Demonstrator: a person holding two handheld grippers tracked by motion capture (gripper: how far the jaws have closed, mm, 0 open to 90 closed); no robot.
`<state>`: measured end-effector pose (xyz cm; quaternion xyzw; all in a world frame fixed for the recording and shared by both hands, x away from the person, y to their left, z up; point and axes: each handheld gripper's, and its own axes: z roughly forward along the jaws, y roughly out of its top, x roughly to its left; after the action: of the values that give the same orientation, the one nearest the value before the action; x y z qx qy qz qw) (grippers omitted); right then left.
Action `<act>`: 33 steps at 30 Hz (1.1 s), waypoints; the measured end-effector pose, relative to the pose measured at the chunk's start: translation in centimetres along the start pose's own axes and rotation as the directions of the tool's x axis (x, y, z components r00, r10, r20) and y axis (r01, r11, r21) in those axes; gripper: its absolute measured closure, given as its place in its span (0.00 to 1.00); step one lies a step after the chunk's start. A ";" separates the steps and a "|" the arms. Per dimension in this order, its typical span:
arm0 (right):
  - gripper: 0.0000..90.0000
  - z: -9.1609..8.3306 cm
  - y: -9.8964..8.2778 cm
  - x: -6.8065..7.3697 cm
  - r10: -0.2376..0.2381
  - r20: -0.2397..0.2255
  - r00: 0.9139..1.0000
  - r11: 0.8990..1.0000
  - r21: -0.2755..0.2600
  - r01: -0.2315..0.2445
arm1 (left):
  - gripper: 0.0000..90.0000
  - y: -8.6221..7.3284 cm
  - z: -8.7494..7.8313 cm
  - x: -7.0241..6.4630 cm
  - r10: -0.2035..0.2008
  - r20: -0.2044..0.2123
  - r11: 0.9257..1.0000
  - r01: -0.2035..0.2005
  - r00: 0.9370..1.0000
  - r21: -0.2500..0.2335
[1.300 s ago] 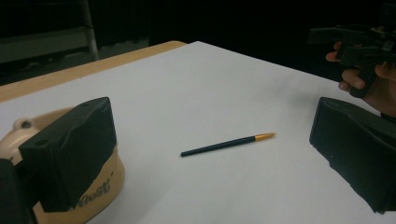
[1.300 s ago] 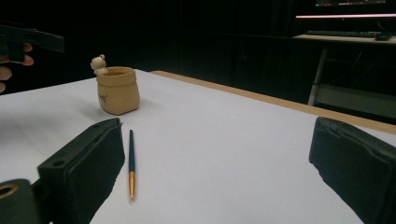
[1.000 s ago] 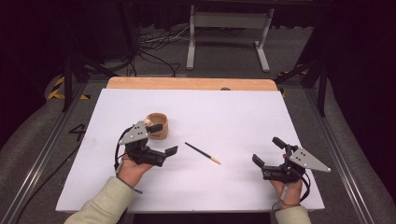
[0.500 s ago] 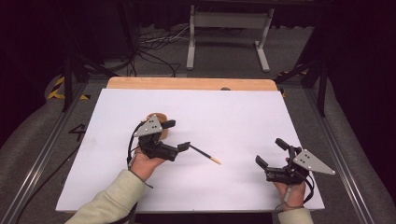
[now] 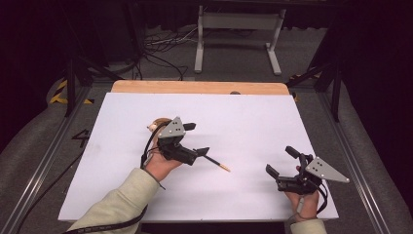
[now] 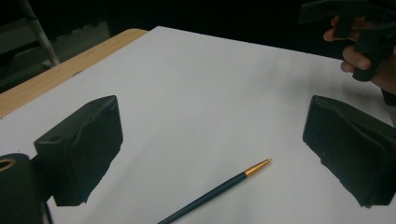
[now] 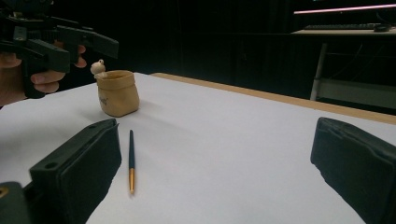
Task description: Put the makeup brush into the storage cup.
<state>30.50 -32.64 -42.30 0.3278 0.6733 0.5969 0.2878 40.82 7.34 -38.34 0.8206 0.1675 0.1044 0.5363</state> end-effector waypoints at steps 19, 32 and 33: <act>0.03 -0.3 0.0 -0.9 0.035 -0.041 0.999 0.999 -0.006 -0.035 | 0.06 2.0 2.9 1.6 -0.010 0.025 0.960 0.003 1.000 0.281; 0.03 -0.2 -0.3 -1.1 0.057 -0.069 0.996 0.998 0.005 -0.057 | 0.06 2.3 4.5 1.7 0.044 0.040 0.904 -0.056 0.998 0.424; 0.03 -0.2 -0.3 -1.1 0.055 -0.070 0.996 0.998 0.005 -0.055 | 0.06 2.3 4.7 1.7 0.056 0.046 0.895 -0.071 0.997 0.440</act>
<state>31.04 -33.64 -42.58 0.3257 0.6748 0.6146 0.2469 44.36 3.20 -38.12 0.9274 0.1513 0.0679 0.3353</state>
